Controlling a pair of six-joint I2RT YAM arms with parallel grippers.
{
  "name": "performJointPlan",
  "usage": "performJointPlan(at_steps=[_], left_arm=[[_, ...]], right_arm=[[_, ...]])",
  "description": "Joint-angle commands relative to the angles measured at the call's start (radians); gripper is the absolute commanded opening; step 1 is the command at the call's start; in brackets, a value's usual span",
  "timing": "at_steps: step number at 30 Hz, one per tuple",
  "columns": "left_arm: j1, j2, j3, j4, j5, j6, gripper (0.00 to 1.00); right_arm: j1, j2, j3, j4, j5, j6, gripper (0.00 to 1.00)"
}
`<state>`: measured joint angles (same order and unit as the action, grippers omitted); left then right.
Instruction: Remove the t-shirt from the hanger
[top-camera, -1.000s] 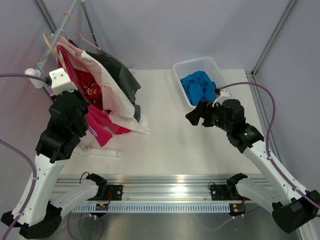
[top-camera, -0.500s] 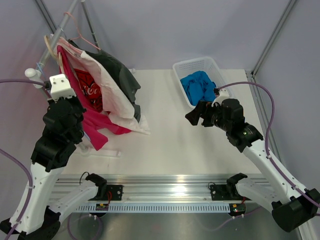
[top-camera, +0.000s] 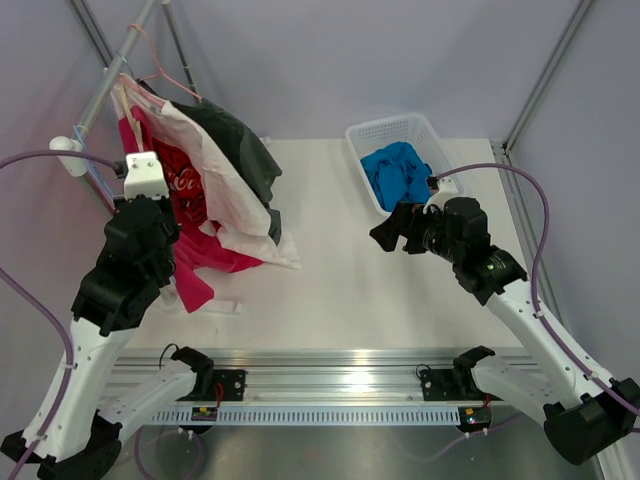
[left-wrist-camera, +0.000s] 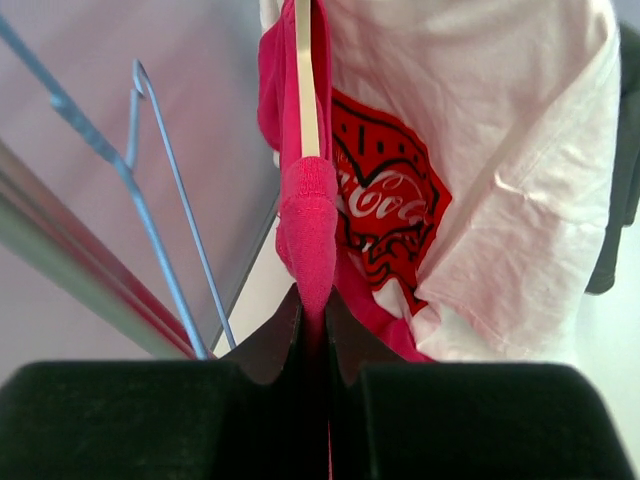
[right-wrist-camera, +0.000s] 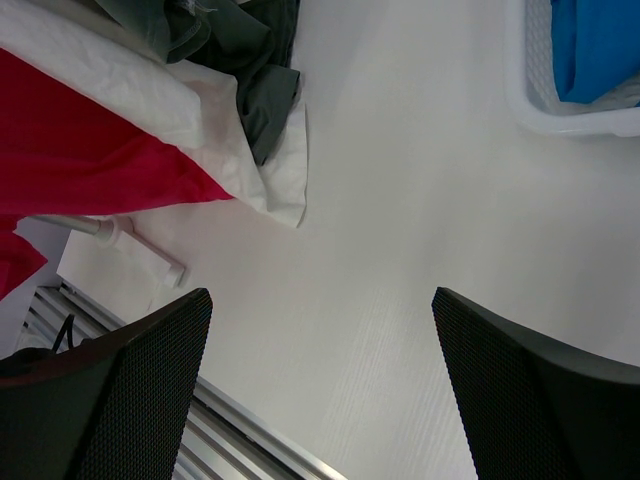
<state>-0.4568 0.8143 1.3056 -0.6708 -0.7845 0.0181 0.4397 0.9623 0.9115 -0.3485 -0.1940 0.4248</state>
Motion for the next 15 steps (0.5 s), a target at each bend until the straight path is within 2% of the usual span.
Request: performJointPlan(at_steps=[1,7,10,15], left_arm=[[0.001,-0.015,-0.023,0.007,-0.001,-0.001,0.0],[0.001,-0.093,-0.029,-0.013,0.112,0.006,0.0],[0.001,-0.119,-0.017,-0.053,0.238,-0.013,0.0],[0.001,-0.136,0.026,-0.193,0.373,-0.055,0.0]], right_arm=[[0.005,-0.008,0.04,-0.003,-0.019,-0.014,1.0],[0.005,0.013,0.04,0.006,-0.024,-0.015,1.0],[0.007,0.018,0.035,0.017,-0.041,-0.026,0.99],[0.007,0.001,0.029,0.022,-0.047,-0.032,0.99]])
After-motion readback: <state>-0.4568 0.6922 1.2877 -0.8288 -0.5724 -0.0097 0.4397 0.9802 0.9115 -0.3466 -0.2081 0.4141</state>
